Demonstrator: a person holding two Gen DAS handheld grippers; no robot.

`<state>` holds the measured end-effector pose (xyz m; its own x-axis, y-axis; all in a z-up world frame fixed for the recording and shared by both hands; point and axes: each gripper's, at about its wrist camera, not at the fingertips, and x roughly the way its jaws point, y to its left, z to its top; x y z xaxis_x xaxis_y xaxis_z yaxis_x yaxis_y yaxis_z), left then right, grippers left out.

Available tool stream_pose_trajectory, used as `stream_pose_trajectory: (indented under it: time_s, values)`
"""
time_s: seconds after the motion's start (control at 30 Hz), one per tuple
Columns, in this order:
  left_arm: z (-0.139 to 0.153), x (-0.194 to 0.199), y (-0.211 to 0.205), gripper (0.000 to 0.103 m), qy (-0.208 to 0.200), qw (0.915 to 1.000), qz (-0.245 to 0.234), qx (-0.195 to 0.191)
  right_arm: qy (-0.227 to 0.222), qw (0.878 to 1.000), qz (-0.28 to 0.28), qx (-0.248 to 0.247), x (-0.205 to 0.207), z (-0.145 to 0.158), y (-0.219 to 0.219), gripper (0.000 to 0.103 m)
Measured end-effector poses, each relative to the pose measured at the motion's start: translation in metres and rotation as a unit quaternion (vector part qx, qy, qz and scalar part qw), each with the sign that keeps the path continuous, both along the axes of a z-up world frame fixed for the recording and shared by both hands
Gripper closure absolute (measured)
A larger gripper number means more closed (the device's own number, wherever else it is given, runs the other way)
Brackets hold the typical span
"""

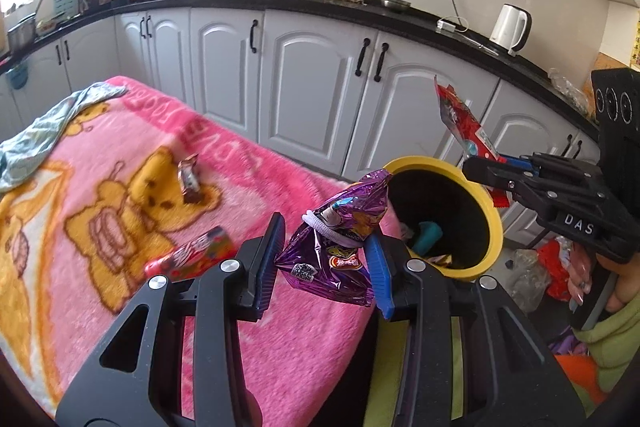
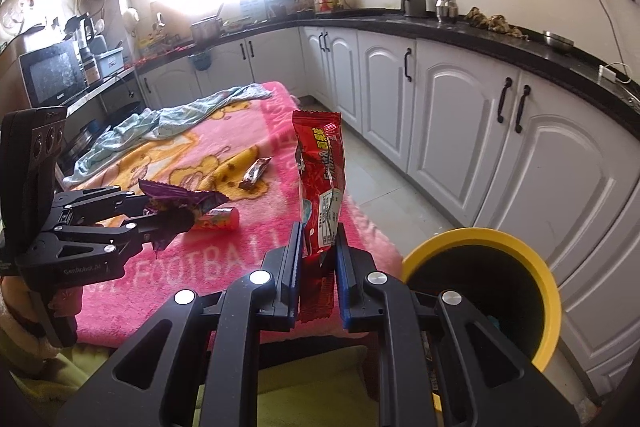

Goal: Collect trash
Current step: 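Carry the purple bag and red wrapper over the yellow bin with both tools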

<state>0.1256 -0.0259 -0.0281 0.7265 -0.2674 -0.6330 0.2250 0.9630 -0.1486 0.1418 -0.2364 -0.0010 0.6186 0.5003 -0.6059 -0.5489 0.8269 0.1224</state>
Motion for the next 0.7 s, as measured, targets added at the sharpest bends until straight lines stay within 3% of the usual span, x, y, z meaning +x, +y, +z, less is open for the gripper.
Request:
stream_pose_trajectory:
  time_s: [0.7]
  values:
    - [0.016,0.030,-0.078,0.071,-0.018,0.9972,-0.073,-0.005,-0.022,0.996,-0.090,0.021,-0.002,0.010,-0.079,0.088]
